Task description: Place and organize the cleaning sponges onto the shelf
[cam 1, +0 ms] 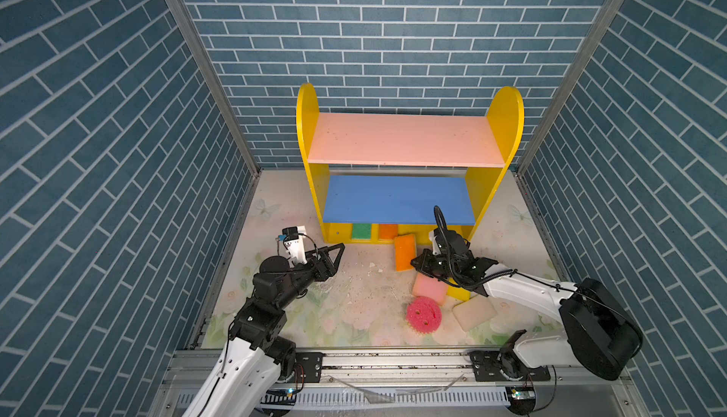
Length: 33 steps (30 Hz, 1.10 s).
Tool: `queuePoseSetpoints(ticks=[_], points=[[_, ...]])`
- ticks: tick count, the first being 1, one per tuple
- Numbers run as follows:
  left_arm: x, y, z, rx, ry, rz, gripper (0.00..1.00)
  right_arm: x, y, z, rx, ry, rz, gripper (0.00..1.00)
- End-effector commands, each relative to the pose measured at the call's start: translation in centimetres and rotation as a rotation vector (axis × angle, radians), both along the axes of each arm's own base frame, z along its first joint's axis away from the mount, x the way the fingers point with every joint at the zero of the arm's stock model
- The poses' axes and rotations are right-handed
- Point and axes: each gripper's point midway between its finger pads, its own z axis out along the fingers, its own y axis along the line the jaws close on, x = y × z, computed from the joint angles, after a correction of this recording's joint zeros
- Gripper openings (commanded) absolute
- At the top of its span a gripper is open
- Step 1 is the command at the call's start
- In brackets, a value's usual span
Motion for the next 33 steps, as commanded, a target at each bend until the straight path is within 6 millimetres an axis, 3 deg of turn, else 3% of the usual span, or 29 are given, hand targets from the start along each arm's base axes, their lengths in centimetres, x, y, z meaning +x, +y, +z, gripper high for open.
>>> queuePoseSetpoints(ticks=[1, 5, 17, 26, 31, 33], points=[[-0.1, 0.3, 0.1, 0.019, -0.011, 0.01, 0.76, 2.0, 0.0, 2.0, -0.01, -0.097, 0.005, 0.0], [0.1, 0.2, -0.1, 0.019, -0.002, 0.01, 0.76, 3.3, -1.2, 2.0, -0.081, -0.143, -0.031, 0.0], [0.1, 0.1, 0.2, 0.021, 0.006, 0.005, 0.76, 5.8, -2.0, 0.0, -0.19, -0.175, -0.081, 0.0], [-0.2, 0.4, -0.4, 0.025, 0.016, 0.015, 0.76, 7.2, -2.4, -0.6, -0.253, -0.181, -0.115, 0.0], [-0.5, 0.6, -0.6, 0.031, 0.02, 0.02, 0.76, 7.2, -2.7, -1.8, -0.271, -0.158, -0.136, 0.0], [-0.6, 0.7, -0.7, 0.03, 0.021, 0.023, 0.76, 7.1, -3.0, -2.4, -0.282, -0.143, -0.149, 0.09]])
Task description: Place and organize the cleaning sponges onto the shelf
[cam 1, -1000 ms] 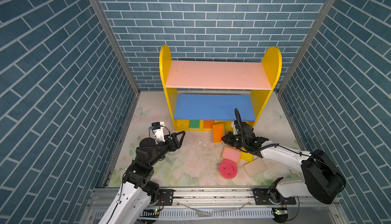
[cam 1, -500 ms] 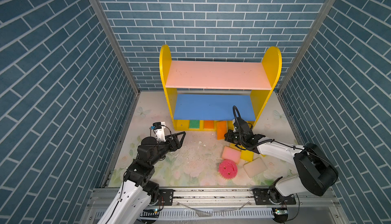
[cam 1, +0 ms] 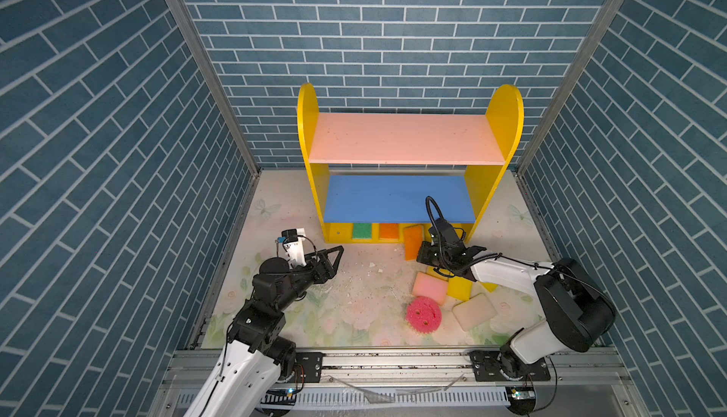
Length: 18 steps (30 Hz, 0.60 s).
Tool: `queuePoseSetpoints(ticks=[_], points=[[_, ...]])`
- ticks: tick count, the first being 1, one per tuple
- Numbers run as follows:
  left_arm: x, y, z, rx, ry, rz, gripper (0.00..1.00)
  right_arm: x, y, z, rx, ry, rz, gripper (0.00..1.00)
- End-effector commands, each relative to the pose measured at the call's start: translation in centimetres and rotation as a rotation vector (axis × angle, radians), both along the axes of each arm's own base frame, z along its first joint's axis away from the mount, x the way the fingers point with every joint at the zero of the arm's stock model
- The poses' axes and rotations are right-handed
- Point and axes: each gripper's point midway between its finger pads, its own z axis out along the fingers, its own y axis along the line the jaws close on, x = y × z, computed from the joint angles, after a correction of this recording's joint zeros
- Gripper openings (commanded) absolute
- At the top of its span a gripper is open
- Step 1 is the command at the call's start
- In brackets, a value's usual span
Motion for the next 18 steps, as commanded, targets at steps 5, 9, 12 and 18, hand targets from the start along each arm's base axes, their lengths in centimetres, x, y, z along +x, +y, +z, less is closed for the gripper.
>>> queuePoseSetpoints(ticks=[5, 9, 12, 18], points=[[-0.2, 0.4, -0.3, 0.02, 0.0, 0.013, 0.76, 1.8, -1.3, 0.6, -0.015, -0.062, -0.098, 0.31], [-0.2, 0.4, -0.6, 0.018, 0.006, 0.017, 0.76, 1.3, -2.5, 0.5, -0.036, -0.071, -0.134, 0.38], [-0.1, 0.4, -0.8, 0.014, 0.01, 0.015, 0.76, 1.0, -3.1, 0.8, -0.041, -0.078, -0.148, 0.41], [-0.2, 0.4, -1.1, 0.018, 0.014, 0.015, 0.76, -0.6, -3.2, 2.8, -0.031, -0.09, -0.136, 0.42]])
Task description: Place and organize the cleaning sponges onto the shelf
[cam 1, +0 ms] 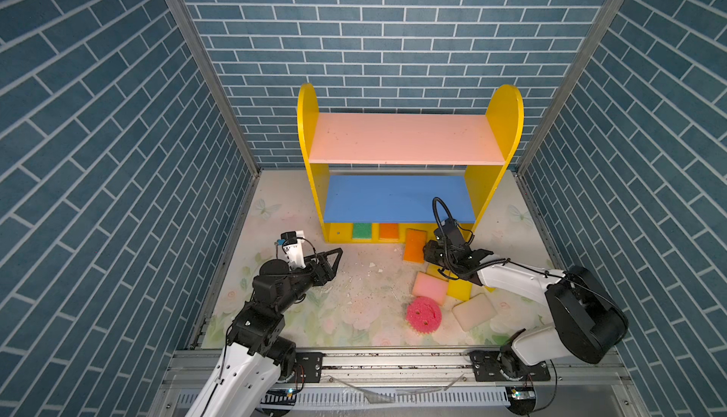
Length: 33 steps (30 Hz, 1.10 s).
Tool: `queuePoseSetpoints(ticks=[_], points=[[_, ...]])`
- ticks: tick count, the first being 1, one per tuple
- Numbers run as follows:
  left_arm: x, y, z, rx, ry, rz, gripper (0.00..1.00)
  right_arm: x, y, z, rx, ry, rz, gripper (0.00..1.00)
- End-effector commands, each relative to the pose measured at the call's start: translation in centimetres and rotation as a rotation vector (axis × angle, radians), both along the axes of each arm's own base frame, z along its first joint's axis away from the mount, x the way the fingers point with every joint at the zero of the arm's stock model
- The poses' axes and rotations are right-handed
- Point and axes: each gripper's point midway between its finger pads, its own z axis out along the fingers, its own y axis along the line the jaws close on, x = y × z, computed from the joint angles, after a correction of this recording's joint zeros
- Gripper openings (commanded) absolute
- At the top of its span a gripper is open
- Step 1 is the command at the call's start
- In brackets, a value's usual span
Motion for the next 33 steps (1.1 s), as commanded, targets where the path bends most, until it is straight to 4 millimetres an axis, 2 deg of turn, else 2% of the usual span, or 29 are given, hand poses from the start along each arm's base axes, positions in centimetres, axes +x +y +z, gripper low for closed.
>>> queuePoseSetpoints(ticks=[1, 3, 4, 7, 8, 12, 16, 28, 33], points=[[0.0, 0.2, -0.3, 0.009, -0.009, 0.005, 0.76, -1.4, -0.6, 1.2, -0.011, -0.015, -0.022, 0.41], [0.0, 0.2, -0.4, 0.012, -0.009, 0.007, 0.76, -2.4, -0.1, 1.7, -0.027, -0.018, 0.006, 0.39], [0.0, 0.2, -0.4, 0.013, -0.008, 0.006, 0.76, -3.0, 0.3, 1.7, -0.035, -0.017, 0.022, 0.33], [-0.1, 0.3, -0.7, 0.022, -0.001, 0.008, 0.76, -4.5, 1.5, 1.4, -0.036, -0.004, 0.055, 0.06], [-0.2, 0.3, -0.7, 0.023, 0.001, 0.008, 0.76, -4.9, 1.9, 1.2, -0.031, 0.004, 0.062, 0.0], [-0.4, 0.7, -0.9, 0.033, 0.005, 0.022, 0.76, -5.6, 3.3, -0.5, 0.0, 0.019, 0.092, 0.0], [-0.6, 0.9, -1.0, 0.037, 0.008, 0.025, 0.76, -5.4, 4.1, -1.7, 0.004, 0.027, 0.103, 0.0], [-1.0, 1.0, -2.0, 0.074, 0.047, 0.021, 0.76, -3.9, 3.6, -4.2, -0.133, -0.006, 0.111, 0.0], [-1.0, 1.1, -2.1, 0.076, 0.052, 0.027, 0.76, -2.9, 3.8, -3.6, -0.179, -0.058, 0.134, 0.0]])
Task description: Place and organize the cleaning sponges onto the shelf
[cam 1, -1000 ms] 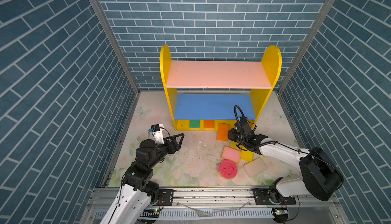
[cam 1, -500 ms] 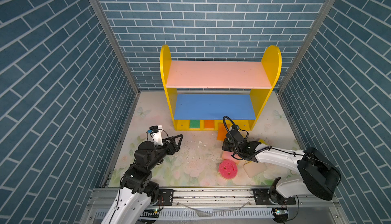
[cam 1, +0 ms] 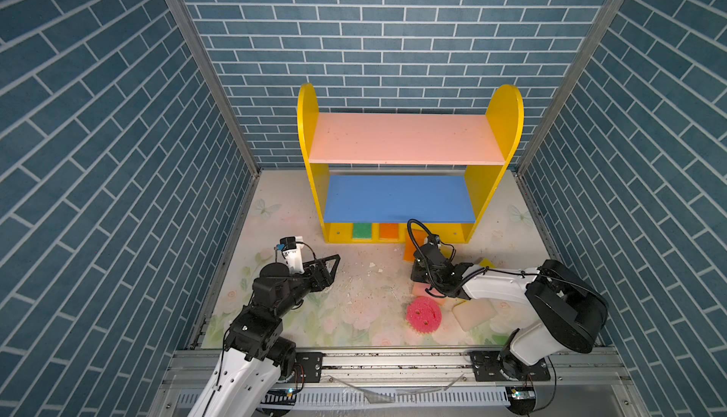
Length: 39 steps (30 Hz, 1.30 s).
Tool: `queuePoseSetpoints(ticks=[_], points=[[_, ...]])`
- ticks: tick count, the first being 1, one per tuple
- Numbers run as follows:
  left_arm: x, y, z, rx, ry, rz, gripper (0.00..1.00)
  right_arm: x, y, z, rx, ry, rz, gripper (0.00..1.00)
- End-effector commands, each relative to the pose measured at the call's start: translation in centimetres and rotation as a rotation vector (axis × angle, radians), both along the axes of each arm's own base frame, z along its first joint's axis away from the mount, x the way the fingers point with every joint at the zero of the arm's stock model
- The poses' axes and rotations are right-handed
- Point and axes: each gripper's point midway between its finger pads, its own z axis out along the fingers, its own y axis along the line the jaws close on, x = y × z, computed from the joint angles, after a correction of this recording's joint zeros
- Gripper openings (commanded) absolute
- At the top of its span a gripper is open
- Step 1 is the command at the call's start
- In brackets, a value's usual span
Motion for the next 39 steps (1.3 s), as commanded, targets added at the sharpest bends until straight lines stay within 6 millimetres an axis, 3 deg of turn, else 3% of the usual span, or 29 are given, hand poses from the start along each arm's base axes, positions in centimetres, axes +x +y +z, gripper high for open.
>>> queuePoseSetpoints(ticks=[1, 10, 20, 30, 39], points=[[0.0, 0.3, -0.5, 0.024, 0.002, 0.007, 0.76, 1.7, 0.2, 1.3, -0.056, -0.087, 0.022, 0.0], [-0.2, 0.4, -1.0, 0.028, 0.017, 0.01, 0.76, 4.3, -0.3, 1.5, -0.07, -0.118, 0.044, 0.0], [0.0, 0.3, -0.9, 0.03, 0.019, 0.01, 0.76, 5.6, 0.0, 2.5, -0.085, -0.136, 0.081, 0.0], [0.3, 0.1, -0.6, 0.039, 0.021, 0.0, 0.76, 4.7, 0.3, 3.4, 0.059, -0.126, 0.024, 0.0], [0.6, 0.1, -0.8, 0.035, 0.034, 0.008, 0.76, 2.5, -0.1, 3.7, 0.177, -0.112, -0.037, 0.0]])
